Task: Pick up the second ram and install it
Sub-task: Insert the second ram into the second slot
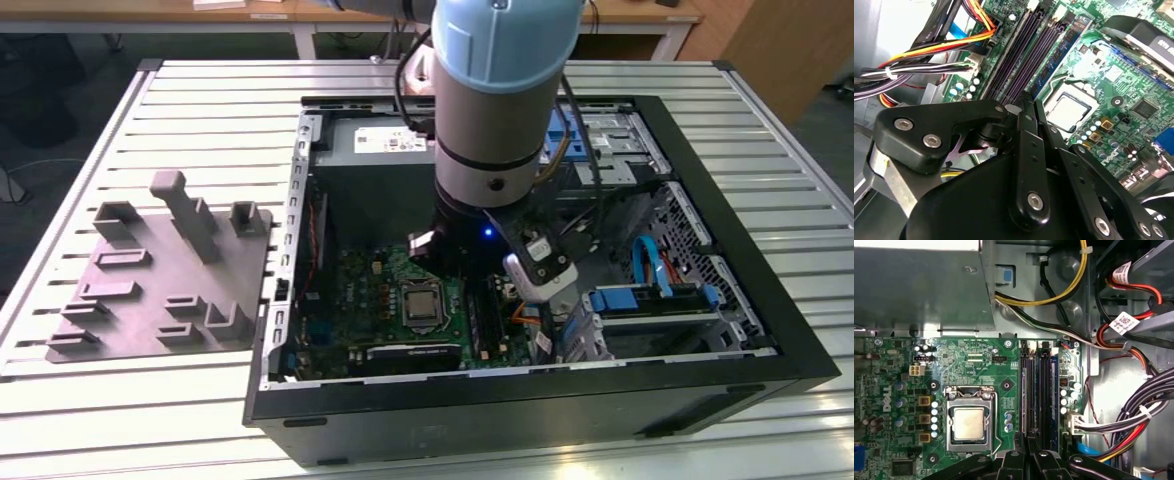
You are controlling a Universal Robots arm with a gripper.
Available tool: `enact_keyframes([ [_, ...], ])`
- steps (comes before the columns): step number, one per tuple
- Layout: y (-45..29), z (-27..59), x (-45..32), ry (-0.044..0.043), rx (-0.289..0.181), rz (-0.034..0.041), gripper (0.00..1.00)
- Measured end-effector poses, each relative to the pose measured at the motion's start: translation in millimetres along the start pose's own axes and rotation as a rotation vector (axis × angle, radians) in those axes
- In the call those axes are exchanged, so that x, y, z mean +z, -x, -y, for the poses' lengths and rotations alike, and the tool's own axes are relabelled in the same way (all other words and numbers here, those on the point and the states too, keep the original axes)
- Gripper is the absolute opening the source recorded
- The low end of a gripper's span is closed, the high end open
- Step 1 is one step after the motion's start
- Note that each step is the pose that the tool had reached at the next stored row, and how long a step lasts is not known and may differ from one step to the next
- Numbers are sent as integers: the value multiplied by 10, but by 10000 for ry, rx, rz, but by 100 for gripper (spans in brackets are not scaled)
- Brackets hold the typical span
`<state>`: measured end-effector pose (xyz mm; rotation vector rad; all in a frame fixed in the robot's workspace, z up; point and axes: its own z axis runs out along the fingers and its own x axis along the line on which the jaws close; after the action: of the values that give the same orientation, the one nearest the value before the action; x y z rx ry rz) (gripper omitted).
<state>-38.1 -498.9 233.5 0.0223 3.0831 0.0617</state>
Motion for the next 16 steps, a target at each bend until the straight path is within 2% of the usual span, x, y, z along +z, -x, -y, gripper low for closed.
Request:
enact_keyframes([
  [16,24,-45,91,1,0,0,14],
])
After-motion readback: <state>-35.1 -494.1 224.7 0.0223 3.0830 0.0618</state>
